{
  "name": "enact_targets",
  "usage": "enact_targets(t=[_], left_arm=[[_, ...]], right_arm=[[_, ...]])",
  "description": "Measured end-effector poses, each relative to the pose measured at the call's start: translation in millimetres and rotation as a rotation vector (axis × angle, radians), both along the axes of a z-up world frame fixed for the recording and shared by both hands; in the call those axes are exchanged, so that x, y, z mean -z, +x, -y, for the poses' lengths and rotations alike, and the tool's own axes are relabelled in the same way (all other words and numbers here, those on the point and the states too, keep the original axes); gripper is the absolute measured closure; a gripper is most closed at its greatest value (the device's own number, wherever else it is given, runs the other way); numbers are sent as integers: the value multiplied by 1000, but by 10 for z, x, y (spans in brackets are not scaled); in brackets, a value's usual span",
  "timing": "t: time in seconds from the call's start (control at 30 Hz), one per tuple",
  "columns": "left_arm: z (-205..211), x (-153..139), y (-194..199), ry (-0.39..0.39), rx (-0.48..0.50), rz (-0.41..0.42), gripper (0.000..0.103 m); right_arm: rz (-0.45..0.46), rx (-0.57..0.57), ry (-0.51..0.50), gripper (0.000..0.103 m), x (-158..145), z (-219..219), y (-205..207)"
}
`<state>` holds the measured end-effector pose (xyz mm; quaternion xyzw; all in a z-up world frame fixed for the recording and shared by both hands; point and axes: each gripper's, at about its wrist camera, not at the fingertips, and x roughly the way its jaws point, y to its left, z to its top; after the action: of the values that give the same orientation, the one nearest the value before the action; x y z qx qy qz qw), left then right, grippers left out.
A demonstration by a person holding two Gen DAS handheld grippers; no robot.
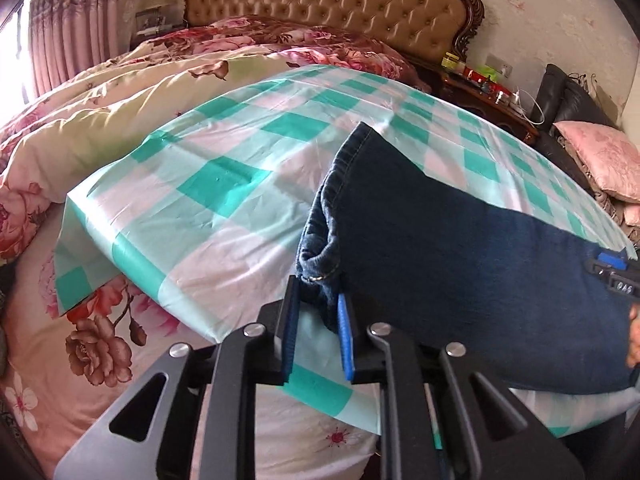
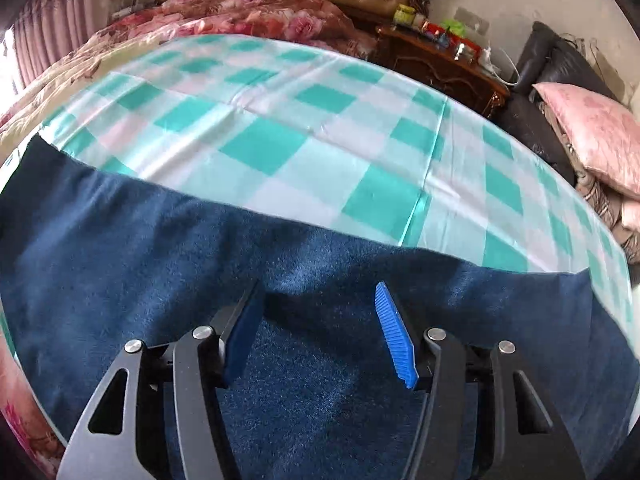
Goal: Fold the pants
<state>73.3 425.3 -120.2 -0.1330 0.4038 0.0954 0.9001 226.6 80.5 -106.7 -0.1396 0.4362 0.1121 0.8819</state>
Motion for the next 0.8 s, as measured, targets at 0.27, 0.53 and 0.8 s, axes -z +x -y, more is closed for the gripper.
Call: enact_targets(t=[0.27, 0.53, 0.8], left_arm=[[57, -292, -54, -16, -8, 63, 86], [887, -982, -50, 324, 107, 107, 86], [2782, -1157, -177, 660, 413, 221, 86]], right_arm=[[-60, -60, 112, 47, -154, -132, -51], [-116, -43, 167, 37, -160, 2, -56], [-339, 156, 733, 23, -233, 1286, -201]])
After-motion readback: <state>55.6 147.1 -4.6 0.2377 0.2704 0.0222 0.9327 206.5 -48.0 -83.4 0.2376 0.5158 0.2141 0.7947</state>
